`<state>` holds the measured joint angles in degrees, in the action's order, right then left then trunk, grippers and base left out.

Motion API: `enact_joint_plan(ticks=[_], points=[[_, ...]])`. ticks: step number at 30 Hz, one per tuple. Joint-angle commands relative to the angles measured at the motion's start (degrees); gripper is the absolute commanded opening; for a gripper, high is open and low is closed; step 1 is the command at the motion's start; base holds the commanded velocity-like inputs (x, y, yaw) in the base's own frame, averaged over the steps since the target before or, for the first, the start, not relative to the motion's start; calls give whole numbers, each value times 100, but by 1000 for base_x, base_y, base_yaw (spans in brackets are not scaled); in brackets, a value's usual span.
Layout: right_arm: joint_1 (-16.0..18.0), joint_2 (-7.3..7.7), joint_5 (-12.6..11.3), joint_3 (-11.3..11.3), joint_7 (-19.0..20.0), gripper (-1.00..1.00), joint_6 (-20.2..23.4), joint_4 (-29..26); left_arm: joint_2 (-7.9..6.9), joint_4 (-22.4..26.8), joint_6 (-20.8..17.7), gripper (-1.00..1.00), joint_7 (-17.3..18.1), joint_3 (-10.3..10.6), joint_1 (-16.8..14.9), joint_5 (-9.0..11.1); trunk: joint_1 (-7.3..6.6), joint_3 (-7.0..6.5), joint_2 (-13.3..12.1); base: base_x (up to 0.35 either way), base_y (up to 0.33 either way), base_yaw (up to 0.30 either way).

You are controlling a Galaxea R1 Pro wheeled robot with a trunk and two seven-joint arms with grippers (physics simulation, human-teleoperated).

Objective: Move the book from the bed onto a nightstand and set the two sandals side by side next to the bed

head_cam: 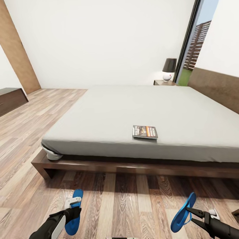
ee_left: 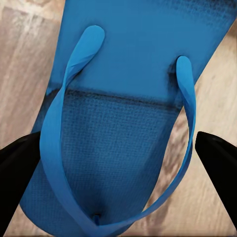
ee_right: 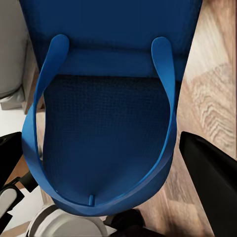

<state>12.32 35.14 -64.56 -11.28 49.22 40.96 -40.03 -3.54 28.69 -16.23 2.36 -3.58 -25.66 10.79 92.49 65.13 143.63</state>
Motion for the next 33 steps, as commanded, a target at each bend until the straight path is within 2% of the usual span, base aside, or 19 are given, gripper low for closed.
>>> enact_joint_plan(ticks=[1,33], points=[[7,6,-57,-23,0,-100,35,4,3,12,-43,-100,27,-29,0,29,1,28,4,0,0,0],[7,2,-57,-24,0,-100,35,4,20,5,-38,-100,27,-20,0,28,84,737,47,0,0,0]])
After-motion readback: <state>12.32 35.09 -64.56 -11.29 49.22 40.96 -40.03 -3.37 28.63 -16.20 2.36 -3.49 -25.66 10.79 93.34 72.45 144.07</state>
